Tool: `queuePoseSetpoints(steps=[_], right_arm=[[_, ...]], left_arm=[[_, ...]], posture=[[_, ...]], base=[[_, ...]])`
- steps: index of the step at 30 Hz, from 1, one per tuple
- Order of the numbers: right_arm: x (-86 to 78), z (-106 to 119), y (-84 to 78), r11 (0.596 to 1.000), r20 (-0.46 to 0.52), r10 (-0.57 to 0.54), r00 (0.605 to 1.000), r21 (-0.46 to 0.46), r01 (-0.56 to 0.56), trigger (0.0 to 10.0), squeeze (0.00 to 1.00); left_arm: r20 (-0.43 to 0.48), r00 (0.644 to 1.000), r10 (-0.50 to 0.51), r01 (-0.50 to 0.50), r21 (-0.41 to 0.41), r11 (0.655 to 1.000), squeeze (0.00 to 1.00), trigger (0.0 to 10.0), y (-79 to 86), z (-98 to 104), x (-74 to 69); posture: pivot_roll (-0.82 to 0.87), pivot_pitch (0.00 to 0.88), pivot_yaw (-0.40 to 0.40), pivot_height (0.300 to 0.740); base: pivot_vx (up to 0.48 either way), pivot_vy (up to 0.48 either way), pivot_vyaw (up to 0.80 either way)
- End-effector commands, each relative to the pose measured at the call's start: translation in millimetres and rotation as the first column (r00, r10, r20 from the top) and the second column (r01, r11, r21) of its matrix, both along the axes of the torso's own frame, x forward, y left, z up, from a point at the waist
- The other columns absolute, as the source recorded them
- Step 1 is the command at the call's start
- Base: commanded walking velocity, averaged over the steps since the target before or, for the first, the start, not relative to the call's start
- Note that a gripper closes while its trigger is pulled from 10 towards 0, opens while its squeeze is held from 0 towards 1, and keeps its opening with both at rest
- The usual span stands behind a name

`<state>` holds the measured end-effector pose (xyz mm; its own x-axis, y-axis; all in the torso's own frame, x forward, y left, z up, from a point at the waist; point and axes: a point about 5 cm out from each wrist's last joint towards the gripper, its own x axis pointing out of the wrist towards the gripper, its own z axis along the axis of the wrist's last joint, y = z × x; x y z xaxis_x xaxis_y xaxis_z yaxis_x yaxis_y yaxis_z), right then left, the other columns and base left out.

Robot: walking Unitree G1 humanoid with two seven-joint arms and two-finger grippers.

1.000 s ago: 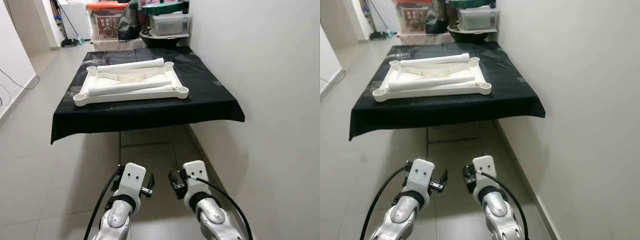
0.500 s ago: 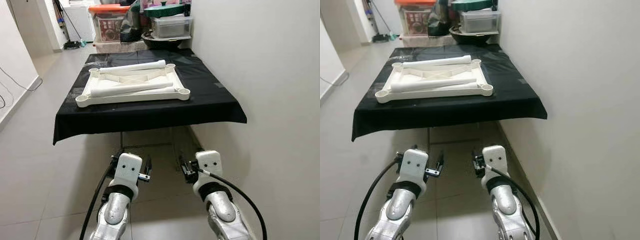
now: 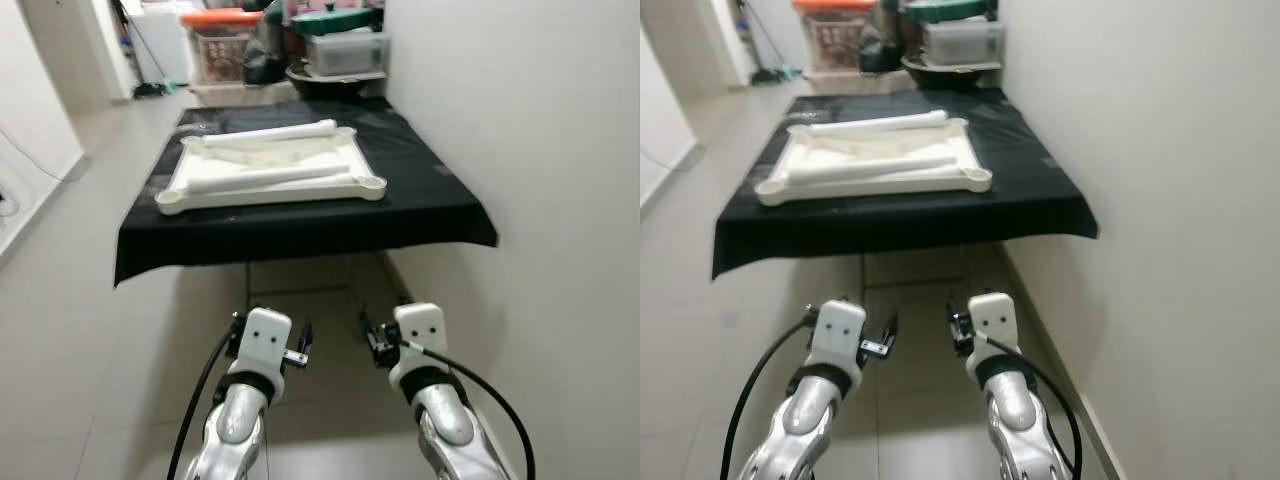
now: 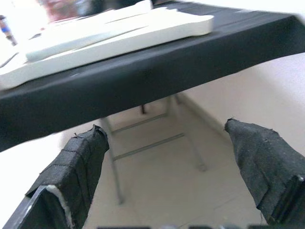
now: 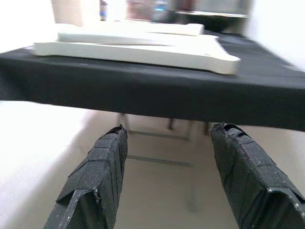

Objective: Building children table

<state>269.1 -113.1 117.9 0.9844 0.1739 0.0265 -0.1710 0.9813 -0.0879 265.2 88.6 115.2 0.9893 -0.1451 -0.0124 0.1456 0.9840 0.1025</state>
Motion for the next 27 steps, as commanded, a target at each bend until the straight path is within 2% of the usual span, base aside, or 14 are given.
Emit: queuePoseSetpoints(steps=[1,12,27], right_arm=[[0.9,1.3,4.6,1.000,0.012,0.020,1.000,0.003,-0.020,10.0,0.00],[-0.3,-1.1,3.5,1.000,0.000,0.019,1.000,0.010,-0.019,10.0,0.00],[-1.0,-4.3,4.0,0.999,-0.034,0.026,0.999,0.044,-0.025,10.0,0.00]], left_arm=[[-0.017,1.000,-0.002,0.001,-0.021,1.000,0.00,10.0,-3.1,-3.3,0.1],[-0.026,1.000,-0.014,0.013,-0.036,0.999,0.00,10.0,-4.9,-4.5,-2.4],[-0.017,0.999,-0.037,0.036,-0.008,0.999,0.00,10.0,-7.9,-4.6,-3.3]], posture=[[-0.01,0.000,-0.004,0.740],[0.01,0.000,-0.008,0.740],[0.01,0.000,-0.010,0.740]], base=[[0.000,0.000,0.80],[0.000,0.000,0.80],[0.000,0.000,0.00]])
